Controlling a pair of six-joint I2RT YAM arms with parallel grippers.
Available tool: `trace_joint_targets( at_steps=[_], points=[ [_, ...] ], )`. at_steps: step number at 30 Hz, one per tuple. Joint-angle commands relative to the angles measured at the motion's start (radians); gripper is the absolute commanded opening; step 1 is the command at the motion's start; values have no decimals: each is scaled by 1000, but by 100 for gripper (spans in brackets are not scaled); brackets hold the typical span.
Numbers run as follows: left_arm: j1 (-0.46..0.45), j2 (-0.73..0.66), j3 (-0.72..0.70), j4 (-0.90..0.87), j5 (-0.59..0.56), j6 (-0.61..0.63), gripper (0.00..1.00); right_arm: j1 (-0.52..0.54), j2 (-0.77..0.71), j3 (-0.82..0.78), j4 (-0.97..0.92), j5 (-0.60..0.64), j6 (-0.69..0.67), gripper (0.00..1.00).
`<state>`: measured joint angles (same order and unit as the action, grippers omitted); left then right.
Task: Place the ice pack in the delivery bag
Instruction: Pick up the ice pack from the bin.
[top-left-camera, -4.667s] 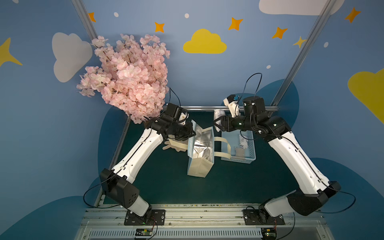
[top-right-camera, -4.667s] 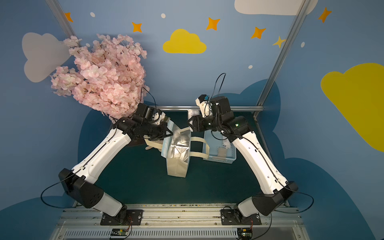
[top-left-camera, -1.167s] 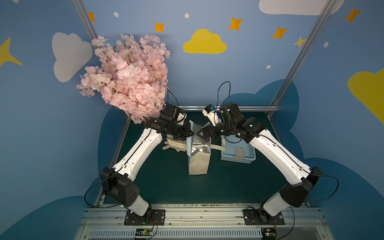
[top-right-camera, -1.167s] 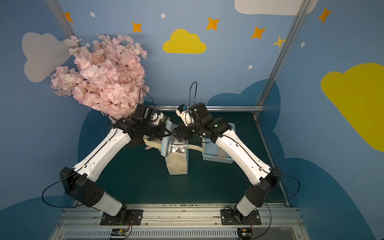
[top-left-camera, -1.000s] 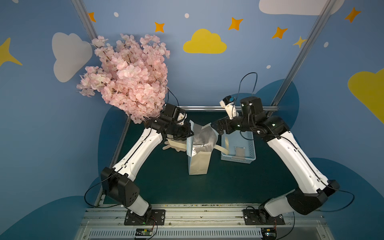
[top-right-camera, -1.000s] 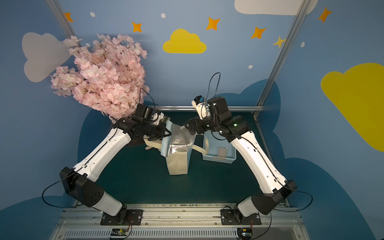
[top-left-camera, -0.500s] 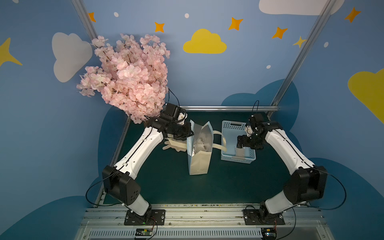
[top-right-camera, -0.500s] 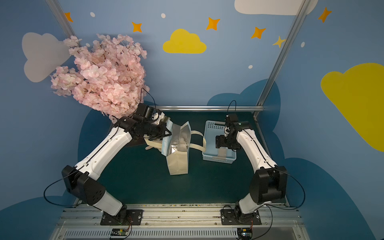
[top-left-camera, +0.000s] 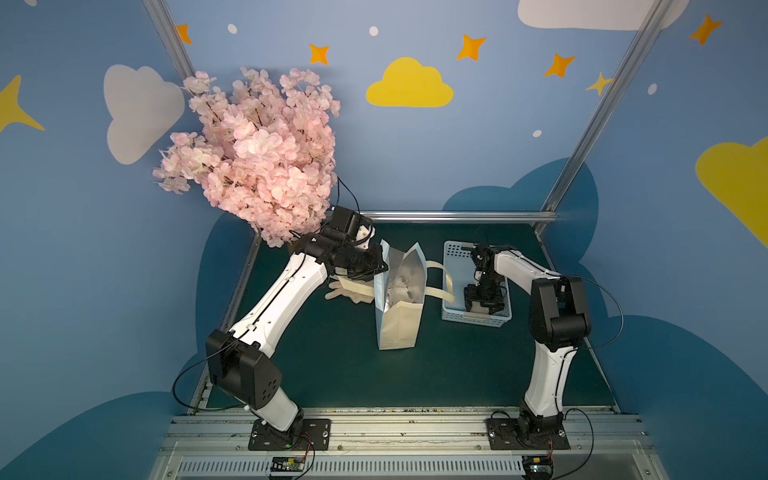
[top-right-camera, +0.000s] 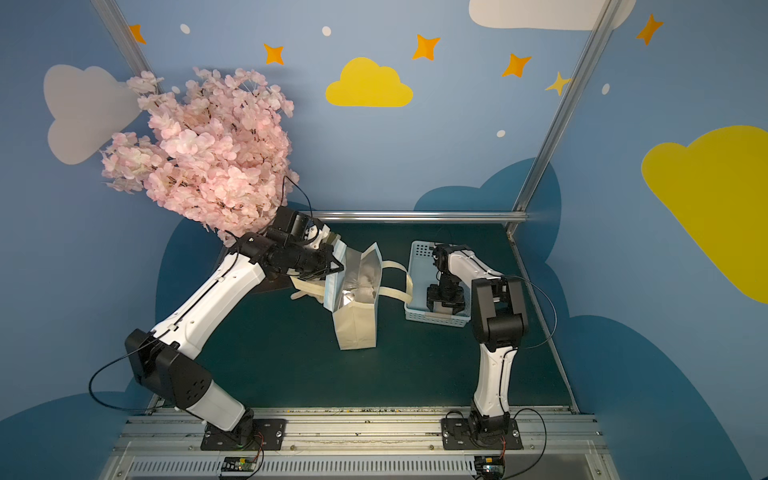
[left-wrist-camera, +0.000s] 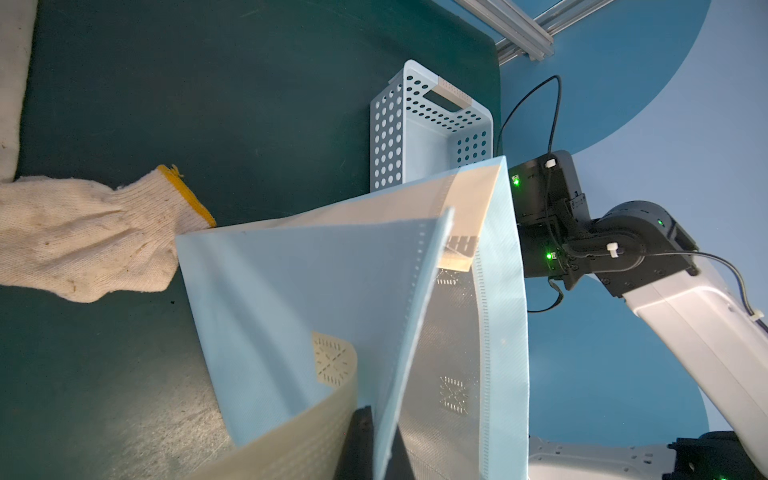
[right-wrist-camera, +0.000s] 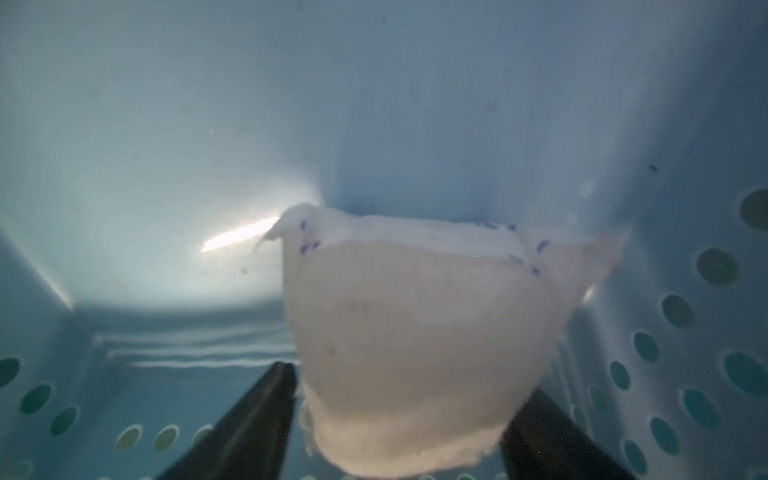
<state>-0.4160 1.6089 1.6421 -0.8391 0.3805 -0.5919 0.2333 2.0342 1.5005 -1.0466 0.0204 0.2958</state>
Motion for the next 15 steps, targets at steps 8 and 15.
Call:
trace_joint_targets(
  at_steps=[8, 15],
  points=[
    [0, -34, -9, -24, -2, -13, 3, 16, -190, 33, 32, -10, -55, 34],
    [0, -25, 7, -23, 6, -7, 3, 74, -385, 196, 39, -266, -180, 31]
  ],
)
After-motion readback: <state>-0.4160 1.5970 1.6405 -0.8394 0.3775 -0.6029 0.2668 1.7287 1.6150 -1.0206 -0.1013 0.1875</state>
